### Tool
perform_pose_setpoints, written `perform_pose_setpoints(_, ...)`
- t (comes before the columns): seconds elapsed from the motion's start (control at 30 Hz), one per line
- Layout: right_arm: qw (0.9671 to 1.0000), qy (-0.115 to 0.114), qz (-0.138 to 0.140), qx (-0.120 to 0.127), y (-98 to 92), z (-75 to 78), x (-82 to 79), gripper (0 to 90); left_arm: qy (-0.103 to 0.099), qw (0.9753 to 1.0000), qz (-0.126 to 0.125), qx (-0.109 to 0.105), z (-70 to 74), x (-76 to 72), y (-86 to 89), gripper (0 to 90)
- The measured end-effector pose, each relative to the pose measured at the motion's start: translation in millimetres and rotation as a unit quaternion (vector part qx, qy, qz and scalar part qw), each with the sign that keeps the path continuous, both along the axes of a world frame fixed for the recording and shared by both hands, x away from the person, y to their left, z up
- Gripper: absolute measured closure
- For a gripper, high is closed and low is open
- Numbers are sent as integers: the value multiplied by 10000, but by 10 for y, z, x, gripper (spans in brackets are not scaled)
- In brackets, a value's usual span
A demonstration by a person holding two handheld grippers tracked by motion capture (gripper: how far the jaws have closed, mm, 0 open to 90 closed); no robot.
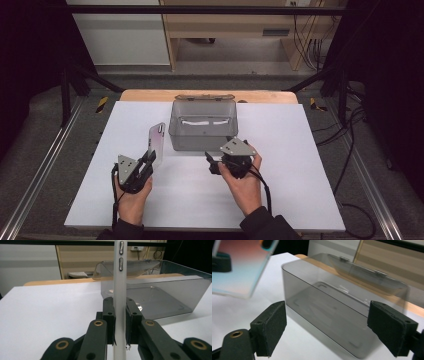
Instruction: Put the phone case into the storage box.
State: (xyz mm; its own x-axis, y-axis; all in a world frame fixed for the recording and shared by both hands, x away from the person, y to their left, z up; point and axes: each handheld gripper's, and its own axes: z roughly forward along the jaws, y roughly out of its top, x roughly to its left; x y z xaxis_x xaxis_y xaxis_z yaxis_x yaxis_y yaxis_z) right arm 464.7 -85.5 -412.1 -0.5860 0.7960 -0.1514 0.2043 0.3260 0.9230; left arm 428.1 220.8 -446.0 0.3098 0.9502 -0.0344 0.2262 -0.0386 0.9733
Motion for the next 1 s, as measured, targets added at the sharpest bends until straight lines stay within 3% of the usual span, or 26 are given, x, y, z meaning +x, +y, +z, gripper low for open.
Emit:
perform_pose_setpoints(0.07, 10000, -26, -13, 7, -52, -13, -9, 153, 45, 10000, -22, -36, 2, 1, -7, 810)
perform_pose_setpoints(0.13, 9999, -79, -109, 36, -292, -81, -51, 146, 123, 9999, -66, -59, 3, 6, -15, 810)
perform_pose_setpoints(0.27, 9996, -94, -188, 163, -582, -165, -105, 128, 224, 9995, -143, -148, -6, 13, -32, 810)
perform_pose_setpoints(0.3, 9996, -94, -188, 163, -582, -165, -105, 128, 224, 9995, -143, -148, -6, 13, -32, 810)
perform_pose_setpoints(0.5, 9974, 33, -162, 705, -1006, -272, -229, 94, 344, 9988, -237, -273, 5, 18, -36, 810)
perform_pose_setpoints(0.6, 9963, 43, -114, 850, -1149, -318, -313, 70, 425, 9980, -286, -382, 21, 16, -38, 810)
perform_pose_setpoints(0.7, 9964, -21, -103, 840, -1218, -348, -365, 58, 501, 9972, -338, -436, 40, 18, -50, 809)
perform_pose_setpoints(0.73, 9965, -127, -163, 805, -1298, -378, -431, 53, 550, 9961, -397, -572, 70, 27, -49, 810)
perform_pose_setpoints(0.8, 9964, -136, -195, 809, -1326, -388, -459, 53, 556, 9955, -428, -635, 97, 30, -45, 810)
perform_pose_setpoints(0.9, 9961, -154, -157, 858, -1376, -445, -529, 51, 569, 9933, -534, -855, 258, 63, -70, 809)
perform_pose_setpoints(1.0, 9960, -147, -173, 866, -1386, -482, -546, 52, 697, 9913, -647, -912, 402, 141, -116, 809)
